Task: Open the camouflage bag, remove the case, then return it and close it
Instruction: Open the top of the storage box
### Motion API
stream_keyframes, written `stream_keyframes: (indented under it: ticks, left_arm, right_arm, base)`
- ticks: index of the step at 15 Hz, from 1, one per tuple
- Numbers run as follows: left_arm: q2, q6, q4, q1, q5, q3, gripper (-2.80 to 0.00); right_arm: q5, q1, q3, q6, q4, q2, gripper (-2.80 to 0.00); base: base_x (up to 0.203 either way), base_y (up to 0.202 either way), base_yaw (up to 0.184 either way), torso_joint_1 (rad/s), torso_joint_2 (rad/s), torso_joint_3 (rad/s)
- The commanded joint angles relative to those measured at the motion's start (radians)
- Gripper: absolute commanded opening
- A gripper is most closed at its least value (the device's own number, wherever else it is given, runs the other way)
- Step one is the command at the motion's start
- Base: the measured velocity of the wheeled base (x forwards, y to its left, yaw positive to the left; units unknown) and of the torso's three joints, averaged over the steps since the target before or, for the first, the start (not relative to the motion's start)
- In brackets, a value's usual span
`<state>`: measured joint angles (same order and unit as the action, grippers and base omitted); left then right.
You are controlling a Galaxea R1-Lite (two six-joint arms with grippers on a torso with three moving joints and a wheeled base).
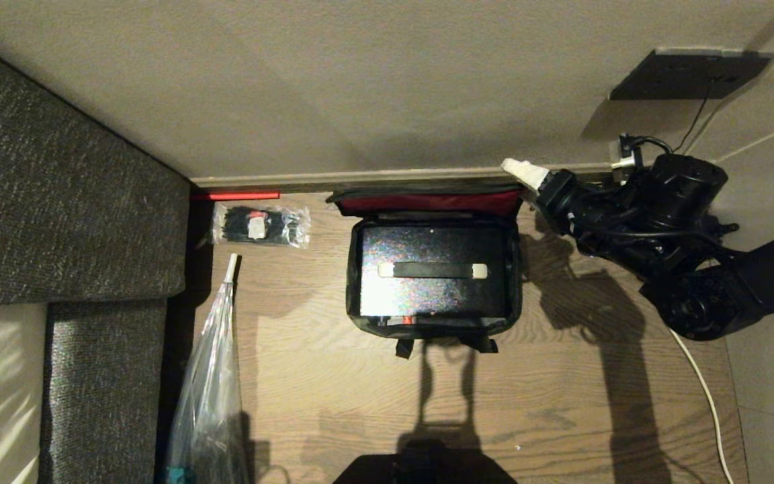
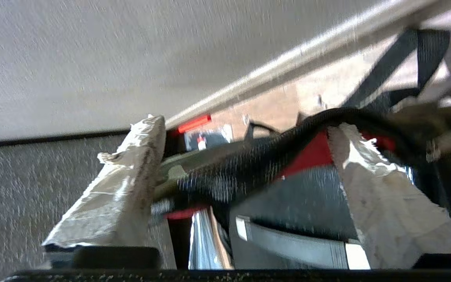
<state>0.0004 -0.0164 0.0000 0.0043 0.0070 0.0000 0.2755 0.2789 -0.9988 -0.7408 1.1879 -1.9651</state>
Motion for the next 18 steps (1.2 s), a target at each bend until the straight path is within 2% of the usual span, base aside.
stream_keyframes:
  ticks: [1,10,15,18]
  left_arm:
    - [-0.002,0.0,0.0,0.0,0.001,0.003,-2.8]
    - [-0.002,0.0,0.0,0.0,0.001,0.003,-2.8]
    - [-0.002,0.0,0.0,0.0,0.001,0.003,-2.8]
    - [-0.002,0.0,0.0,0.0,0.001,0.003,-2.8]
  right_arm:
    - [0.004,-0.024,-0.041,-0.007,0.006,-0.009,0.0]
    - [0.001,-0.056,-0.068,0.0,0.033,-0.03,0.0]
    - [-0.029,-0.064,-0.071,0.006,0.069,-0.052,0.0]
    - [-0.056,-0.083,-0.127,0.049,0.089,-0.085,0.0]
  base:
    - [0.0,0.0,0.0,0.0,0.0,0.0]
    - [0.0,0.0,0.0,0.0,0.0,0.0]
    - [0.0,0.0,0.0,0.0,0.0,0.0]
    - [0.0,0.0,0.0,0.0,0.0,0.0]
